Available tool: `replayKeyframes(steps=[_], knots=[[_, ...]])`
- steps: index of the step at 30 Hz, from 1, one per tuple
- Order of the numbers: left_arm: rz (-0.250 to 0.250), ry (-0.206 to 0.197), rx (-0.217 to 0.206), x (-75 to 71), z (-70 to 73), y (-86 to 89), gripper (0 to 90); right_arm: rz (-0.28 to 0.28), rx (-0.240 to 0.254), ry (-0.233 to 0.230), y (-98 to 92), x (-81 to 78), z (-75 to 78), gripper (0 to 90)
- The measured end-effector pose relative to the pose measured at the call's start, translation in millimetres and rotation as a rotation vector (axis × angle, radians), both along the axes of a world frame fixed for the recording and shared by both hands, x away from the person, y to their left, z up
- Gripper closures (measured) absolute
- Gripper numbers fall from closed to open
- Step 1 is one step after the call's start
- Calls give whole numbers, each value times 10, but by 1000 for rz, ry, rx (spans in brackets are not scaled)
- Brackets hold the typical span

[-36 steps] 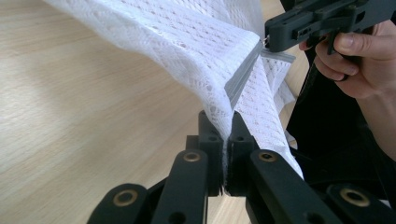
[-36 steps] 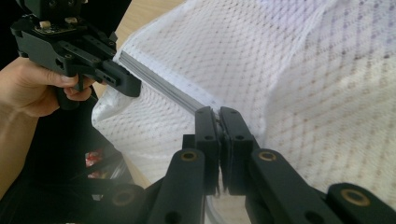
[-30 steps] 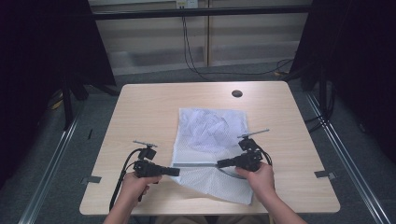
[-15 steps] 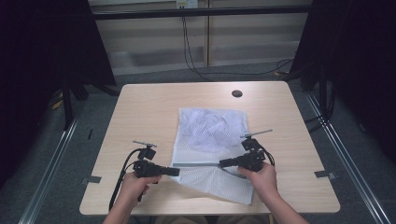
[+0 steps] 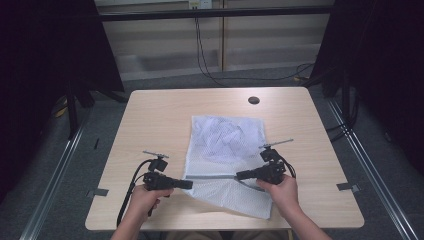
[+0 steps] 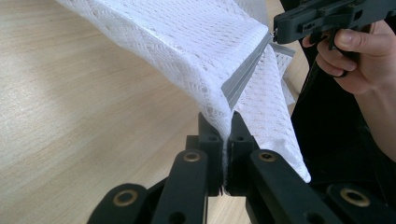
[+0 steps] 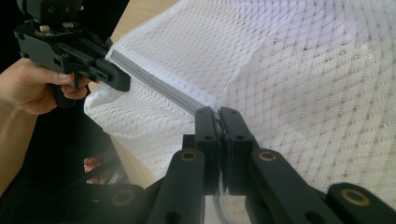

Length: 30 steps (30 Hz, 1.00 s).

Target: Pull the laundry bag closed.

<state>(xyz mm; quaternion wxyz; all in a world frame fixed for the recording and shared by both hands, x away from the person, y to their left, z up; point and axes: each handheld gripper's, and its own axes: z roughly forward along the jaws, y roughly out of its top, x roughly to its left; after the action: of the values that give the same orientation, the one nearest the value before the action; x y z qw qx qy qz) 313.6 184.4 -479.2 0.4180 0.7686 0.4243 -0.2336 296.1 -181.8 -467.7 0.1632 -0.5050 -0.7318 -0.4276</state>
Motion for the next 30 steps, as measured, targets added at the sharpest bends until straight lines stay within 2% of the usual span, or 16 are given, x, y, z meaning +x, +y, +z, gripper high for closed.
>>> replayKeyframes(steps=[30], knots=[[-13, 3, 5, 2, -2, -10, 882, 6, 1, -4, -62, -28, 6, 870]])
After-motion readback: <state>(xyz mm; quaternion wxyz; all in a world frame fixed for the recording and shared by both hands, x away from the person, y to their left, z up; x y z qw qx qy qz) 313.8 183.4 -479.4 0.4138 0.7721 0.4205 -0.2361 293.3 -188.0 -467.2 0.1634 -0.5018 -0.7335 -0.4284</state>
